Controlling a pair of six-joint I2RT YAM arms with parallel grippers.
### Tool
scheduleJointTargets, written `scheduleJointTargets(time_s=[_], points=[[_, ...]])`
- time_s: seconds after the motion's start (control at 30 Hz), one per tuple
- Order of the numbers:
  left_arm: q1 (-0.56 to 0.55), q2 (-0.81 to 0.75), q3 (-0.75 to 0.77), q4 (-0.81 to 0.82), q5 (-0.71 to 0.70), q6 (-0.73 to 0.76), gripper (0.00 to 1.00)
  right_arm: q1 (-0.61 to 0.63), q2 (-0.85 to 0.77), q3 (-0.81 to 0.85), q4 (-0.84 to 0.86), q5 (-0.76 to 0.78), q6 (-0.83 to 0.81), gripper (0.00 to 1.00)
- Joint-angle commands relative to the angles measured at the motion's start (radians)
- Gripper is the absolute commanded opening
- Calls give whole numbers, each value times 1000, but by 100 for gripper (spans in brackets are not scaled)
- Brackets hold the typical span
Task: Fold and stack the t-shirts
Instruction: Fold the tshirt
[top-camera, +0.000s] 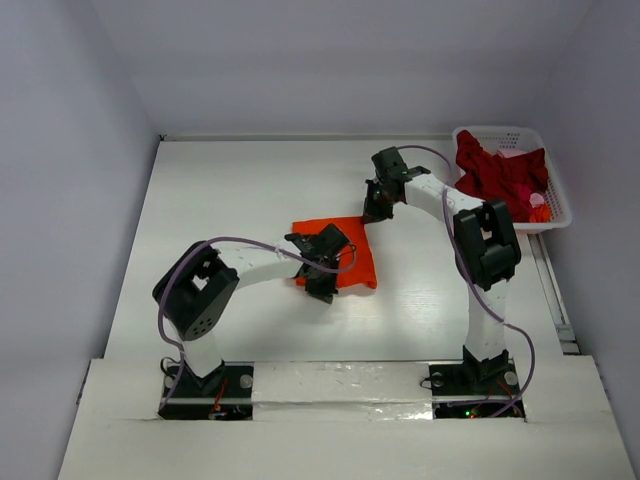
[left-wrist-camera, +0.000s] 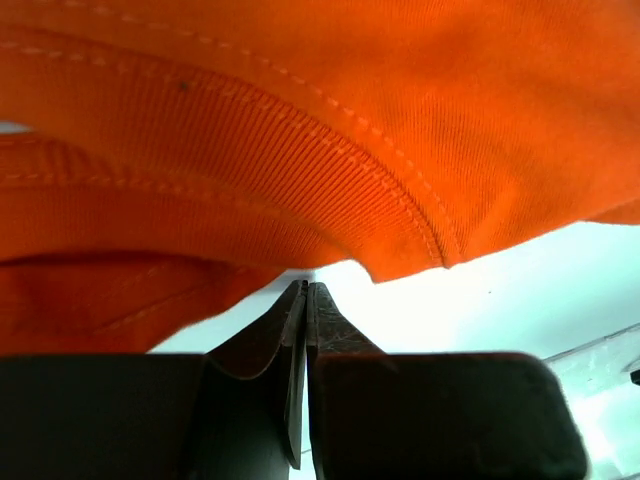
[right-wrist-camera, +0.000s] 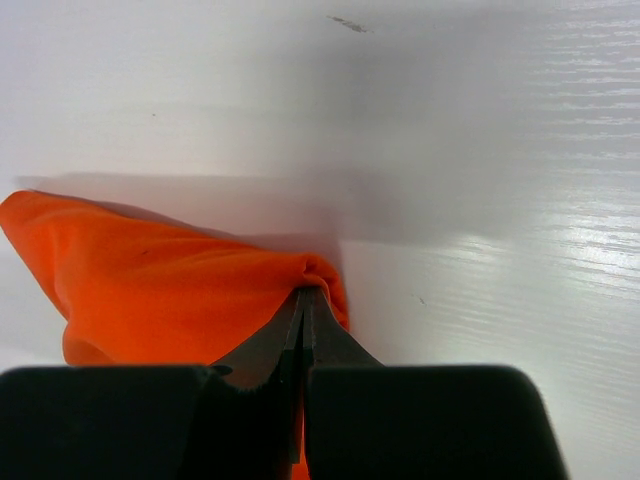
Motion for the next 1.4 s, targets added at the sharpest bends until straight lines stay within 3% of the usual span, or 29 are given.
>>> scheduleJointTargets(time_s=[0.0,0.3,0.57,0.77,1.1,1.37], points=[[-4,-80,25,-48,-17,-6,0,-6,-31,53,-6,21,-10,0],[-4,-246,177,-174,-211,-75,0,-6,-37,44,-5,20,-10,0],[94,-233,50,-88,-319,-88,0,-6,-44,36,-2,20,-8,0],[115,-192,37,9,-399,-91,0,-6,-54,22,3,18,-8,0],[151,-82,63,29,-391,-69,0,-6,-58,27,-2,23,-10,0],[151,-184,-24,-37,-379,-117,0,-6,-57,36,-8,26,-13,0]])
